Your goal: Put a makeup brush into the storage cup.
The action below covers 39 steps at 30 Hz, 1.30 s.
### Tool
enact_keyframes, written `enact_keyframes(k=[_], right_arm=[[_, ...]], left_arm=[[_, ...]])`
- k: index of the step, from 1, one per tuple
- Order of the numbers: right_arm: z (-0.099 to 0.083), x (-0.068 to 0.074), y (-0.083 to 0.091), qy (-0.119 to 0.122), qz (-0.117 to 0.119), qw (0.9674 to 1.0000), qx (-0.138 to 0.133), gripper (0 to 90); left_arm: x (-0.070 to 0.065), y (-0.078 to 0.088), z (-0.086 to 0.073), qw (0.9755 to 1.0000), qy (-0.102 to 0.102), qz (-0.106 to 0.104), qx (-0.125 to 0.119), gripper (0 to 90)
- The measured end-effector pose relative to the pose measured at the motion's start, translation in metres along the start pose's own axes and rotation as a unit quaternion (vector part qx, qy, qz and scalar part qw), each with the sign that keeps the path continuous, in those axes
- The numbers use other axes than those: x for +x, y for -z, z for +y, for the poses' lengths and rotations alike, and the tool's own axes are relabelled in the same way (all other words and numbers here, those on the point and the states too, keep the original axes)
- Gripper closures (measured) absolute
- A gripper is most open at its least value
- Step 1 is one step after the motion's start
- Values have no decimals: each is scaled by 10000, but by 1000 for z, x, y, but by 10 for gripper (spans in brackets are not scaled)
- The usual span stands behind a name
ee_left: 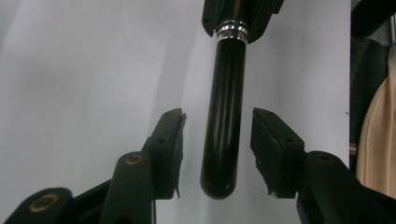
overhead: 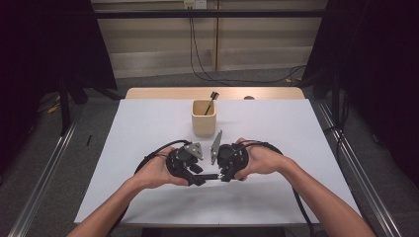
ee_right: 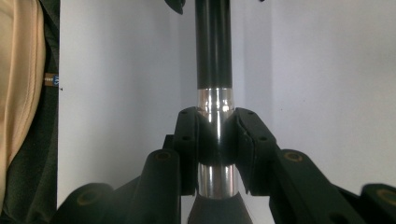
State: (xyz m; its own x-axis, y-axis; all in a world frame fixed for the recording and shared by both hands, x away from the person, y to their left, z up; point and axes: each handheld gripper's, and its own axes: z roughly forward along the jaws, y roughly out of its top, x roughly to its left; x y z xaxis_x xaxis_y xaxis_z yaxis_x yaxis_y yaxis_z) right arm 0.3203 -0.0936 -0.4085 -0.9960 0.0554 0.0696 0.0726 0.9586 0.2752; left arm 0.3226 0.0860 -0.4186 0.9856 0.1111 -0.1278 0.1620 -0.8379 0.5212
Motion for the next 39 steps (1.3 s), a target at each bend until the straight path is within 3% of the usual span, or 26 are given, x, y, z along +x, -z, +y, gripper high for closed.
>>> enact_keyframes(k=[15,23,32,39], right_arm=[[1,1,-1,26,-68,10000,-56,717],[0,2,-2,121,-64,9999,-52,715],[-2,1,0,165,-43,9997,-152,708],[-4,1,1,79,-63,9996,-247,605]], left_arm=[[1,-9,1,9997,-137,-178,90,729],[1,-10,1,9991,-160,-319,217,746],[-1,-8,1,9996,-154,-230,100,748],[-1,-9,-1,9997,-12,-251,21,748]])
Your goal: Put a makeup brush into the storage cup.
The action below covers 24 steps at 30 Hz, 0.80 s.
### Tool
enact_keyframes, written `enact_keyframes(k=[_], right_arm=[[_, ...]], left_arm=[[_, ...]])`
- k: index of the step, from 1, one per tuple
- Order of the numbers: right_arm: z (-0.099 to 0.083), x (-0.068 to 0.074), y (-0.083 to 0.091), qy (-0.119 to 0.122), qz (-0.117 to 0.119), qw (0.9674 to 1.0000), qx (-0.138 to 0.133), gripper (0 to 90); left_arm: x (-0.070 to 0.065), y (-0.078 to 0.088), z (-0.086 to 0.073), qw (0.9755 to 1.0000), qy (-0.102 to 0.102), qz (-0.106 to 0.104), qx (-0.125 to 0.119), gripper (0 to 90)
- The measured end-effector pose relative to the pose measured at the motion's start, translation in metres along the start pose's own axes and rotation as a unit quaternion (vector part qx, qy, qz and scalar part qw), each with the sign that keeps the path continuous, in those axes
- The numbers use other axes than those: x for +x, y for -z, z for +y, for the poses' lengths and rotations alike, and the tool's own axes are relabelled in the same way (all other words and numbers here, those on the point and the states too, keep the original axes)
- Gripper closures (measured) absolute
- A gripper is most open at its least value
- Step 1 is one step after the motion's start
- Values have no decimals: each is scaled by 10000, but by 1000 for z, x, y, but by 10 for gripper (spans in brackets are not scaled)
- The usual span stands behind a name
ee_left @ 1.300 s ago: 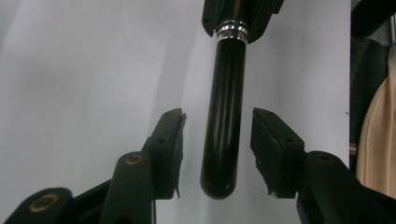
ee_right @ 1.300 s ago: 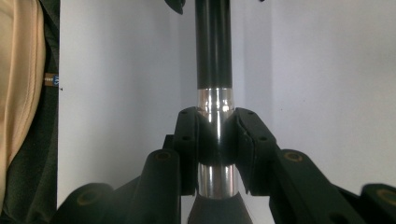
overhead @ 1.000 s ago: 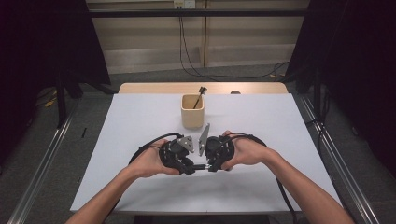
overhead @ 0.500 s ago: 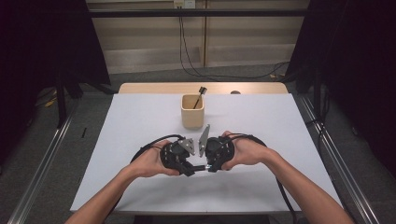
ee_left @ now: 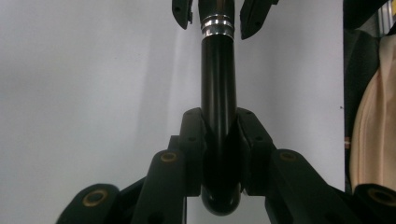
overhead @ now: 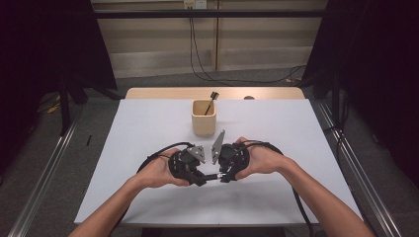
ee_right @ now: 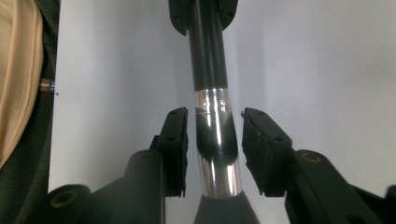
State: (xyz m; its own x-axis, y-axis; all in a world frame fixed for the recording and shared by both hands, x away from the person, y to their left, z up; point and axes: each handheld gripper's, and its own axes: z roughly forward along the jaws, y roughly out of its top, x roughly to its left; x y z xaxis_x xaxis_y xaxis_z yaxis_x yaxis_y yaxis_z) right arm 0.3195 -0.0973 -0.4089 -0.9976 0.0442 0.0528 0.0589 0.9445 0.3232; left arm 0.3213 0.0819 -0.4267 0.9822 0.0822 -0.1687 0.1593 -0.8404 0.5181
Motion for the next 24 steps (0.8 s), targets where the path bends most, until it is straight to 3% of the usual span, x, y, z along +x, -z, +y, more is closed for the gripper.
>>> enact_keyframes(k=[5,10,13,23,24], right_arm=[[-1,-1,2,21,-94,9998,-166,435],[-4,0,5,-183,-179,9993,-262,287],[-7,-1,6,-281,-282,9985,-373,203],[-21,-6,13,-657,-485,9948,-615,120],[-22,-6,14,-664,-487,9943,-684,120]], left_arm=[[0,0,-1,10000,-16,-24,32,748],[1,2,-4,10000,5,31,-29,748],[4,4,-9,9999,141,81,-42,748],[8,13,-19,9995,272,87,-165,748],[7,14,-20,9993,287,179,-188,748]])
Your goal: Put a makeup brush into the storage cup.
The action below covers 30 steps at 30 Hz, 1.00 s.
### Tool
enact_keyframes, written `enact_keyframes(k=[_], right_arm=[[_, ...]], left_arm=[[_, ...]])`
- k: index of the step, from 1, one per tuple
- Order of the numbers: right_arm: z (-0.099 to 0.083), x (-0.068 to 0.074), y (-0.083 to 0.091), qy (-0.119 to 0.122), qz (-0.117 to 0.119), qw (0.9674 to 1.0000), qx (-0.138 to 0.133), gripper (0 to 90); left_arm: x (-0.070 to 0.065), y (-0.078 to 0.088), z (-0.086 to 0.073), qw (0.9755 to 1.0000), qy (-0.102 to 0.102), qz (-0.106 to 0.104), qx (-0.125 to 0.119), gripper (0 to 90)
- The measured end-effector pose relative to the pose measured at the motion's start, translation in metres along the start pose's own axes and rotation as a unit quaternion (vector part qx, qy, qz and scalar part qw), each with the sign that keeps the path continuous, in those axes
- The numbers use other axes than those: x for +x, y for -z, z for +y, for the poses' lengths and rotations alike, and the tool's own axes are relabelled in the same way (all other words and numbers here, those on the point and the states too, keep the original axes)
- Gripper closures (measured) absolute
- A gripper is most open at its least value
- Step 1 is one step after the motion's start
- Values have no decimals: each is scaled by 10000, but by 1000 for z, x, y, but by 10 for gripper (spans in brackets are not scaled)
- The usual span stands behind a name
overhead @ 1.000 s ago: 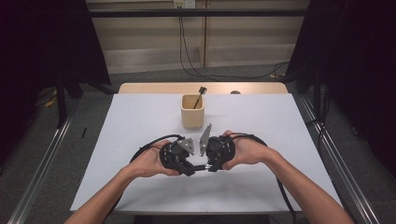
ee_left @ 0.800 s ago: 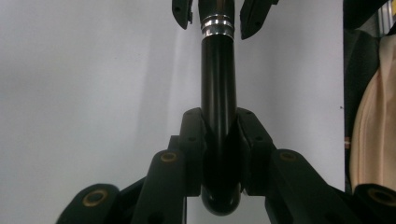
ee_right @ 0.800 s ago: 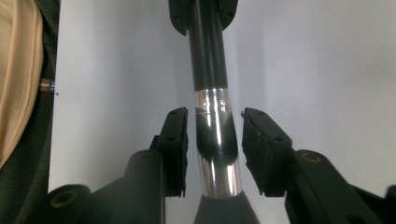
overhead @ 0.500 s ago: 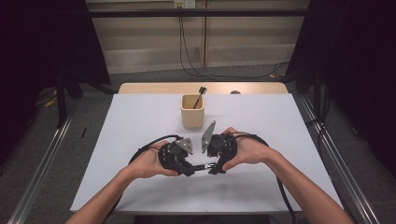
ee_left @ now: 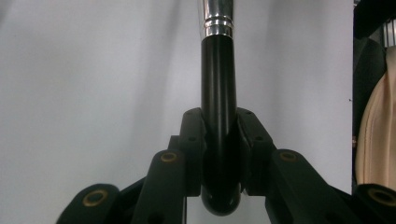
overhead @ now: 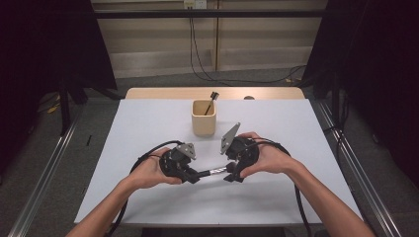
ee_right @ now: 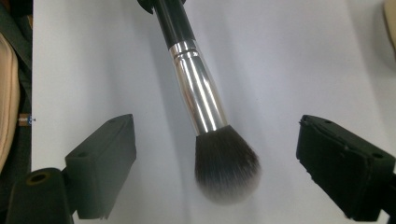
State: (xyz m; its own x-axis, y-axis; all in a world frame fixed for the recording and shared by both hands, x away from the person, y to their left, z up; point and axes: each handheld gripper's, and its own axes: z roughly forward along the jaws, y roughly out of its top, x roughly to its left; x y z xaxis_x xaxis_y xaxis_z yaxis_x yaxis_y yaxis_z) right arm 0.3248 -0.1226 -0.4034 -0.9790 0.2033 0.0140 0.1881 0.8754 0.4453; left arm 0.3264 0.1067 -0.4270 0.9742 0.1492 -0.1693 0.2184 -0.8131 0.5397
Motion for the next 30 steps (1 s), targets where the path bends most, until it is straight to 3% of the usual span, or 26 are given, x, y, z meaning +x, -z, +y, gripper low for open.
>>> enact_keyframes(k=[7,12,18,30], right_arm=[[-7,-2,7,-181,-101,9996,-190,84],[-15,-3,12,-269,-127,9990,-321,70],[-26,-2,6,-441,-104,9985,-319,49],[-49,0,15,-666,-101,9961,-570,36]], left_arm=[[-4,0,-8,9998,69,-19,-187,748],[-4,9,-13,9993,136,8,-344,748],[-10,12,-18,9993,105,101,-354,748],[-12,22,-31,9972,327,183,-648,747]])
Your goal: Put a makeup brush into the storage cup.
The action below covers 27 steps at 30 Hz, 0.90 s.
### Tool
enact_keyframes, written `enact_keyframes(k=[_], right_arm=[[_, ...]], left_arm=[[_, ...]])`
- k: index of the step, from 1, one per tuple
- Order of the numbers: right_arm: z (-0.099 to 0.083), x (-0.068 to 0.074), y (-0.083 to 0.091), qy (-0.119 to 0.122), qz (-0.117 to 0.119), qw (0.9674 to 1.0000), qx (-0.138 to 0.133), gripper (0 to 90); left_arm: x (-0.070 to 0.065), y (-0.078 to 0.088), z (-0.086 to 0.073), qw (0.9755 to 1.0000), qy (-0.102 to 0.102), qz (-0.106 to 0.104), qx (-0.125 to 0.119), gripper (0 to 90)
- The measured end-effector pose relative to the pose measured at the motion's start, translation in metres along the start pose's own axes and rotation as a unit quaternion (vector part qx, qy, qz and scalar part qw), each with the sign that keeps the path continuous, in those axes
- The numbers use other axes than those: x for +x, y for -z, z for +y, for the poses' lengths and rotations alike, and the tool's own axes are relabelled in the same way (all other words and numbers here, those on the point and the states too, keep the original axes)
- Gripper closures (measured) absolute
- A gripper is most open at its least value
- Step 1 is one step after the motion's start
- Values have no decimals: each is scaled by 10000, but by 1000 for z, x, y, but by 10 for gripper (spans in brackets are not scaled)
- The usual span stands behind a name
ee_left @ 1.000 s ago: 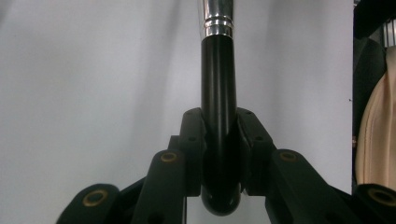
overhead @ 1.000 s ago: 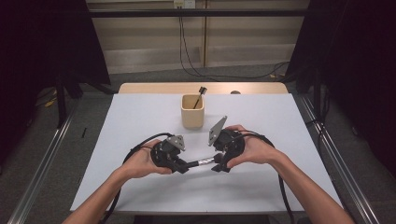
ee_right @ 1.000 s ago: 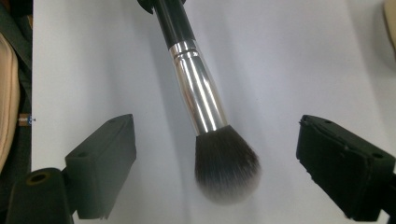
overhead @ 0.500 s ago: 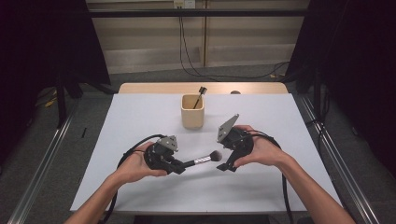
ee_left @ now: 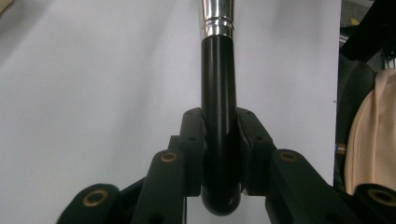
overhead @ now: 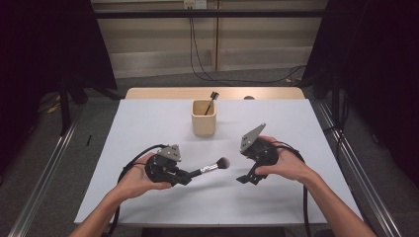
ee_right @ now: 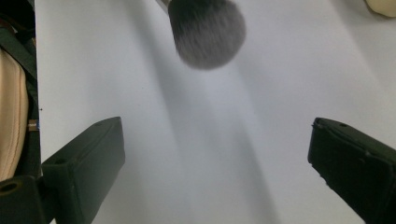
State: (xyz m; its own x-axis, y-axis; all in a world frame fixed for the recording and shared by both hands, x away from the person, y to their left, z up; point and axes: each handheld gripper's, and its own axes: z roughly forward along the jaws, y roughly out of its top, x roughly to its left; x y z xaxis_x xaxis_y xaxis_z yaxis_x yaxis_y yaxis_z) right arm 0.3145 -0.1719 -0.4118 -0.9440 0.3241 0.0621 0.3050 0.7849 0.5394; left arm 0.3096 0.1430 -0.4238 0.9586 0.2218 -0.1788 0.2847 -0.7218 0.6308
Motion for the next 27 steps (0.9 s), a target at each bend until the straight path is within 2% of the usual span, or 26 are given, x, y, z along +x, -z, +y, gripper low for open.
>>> enact_keyframes(k=[4,7,12,17,20,21,26,27], right_arm=[[-7,1,4,-49,83,9998,-174,30],[-11,3,7,-91,117,9994,-320,29],[-17,7,4,-149,-23,9991,-400,39],[-20,7,6,-280,-80,9976,-629,41],[-21,8,7,-336,-166,9964,-766,40],[-21,9,7,-339,-164,9962,-785,40],[-26,14,3,-337,-230,9950,-915,44],[-27,14,3,-365,-224,9945,-957,44]], left_arm=[[2,3,-6,9998,137,125,-121,747],[3,5,-11,9992,252,130,-267,747],[5,7,-18,9979,356,148,-515,748],[6,10,-22,9966,417,158,-692,748],[6,11,-23,9950,455,229,-855,748],[6,12,-23,9946,442,337,-878,748],[7,12,-24,9925,500,353,-1057,747],[7,12,-24,9913,530,440,-1121,747]])
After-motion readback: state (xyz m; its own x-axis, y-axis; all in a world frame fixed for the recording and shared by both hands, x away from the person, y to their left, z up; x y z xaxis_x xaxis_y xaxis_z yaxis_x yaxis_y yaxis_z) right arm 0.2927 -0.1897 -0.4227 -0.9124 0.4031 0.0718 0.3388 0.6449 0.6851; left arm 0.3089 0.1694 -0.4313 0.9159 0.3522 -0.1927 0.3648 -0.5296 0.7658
